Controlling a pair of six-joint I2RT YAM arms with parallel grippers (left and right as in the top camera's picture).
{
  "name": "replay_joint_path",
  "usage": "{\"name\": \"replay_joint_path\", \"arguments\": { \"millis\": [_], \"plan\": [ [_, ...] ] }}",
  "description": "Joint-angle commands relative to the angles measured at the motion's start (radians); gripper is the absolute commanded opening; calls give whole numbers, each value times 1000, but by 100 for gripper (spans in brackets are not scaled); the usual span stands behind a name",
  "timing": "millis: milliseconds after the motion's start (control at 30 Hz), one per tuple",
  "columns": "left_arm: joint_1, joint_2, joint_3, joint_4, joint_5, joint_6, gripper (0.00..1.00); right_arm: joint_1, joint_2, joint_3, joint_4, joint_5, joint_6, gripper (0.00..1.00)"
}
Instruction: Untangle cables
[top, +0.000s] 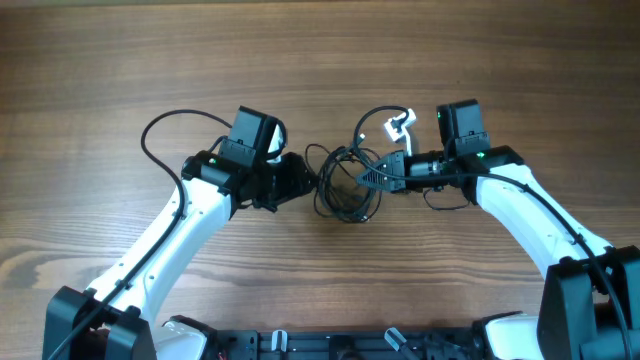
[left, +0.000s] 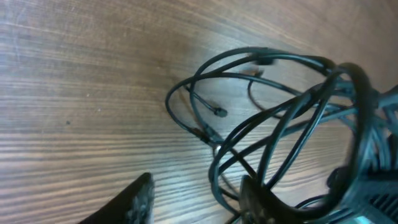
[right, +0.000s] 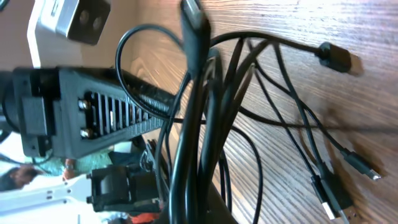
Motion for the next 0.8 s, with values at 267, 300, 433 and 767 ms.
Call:
{"name": "replay_joint_path", "arguments": {
  "millis": [267, 300, 433, 767],
  "plan": [
    [3, -1, -5, -75, -39, 5, 40, 2, 13, 3, -325, 801, 417, 6],
    [3, -1, -5, -75, -39, 5, 40, 2, 13, 3, -370, 882, 416, 7],
    [1, -1, -5, -59, -37, 5, 40, 2, 13, 3, -475, 1047, 391, 17],
    [1, 2, -5, 58, -30, 5, 40, 2, 13, 3, -310, 502, 93, 8]
  ]
}}
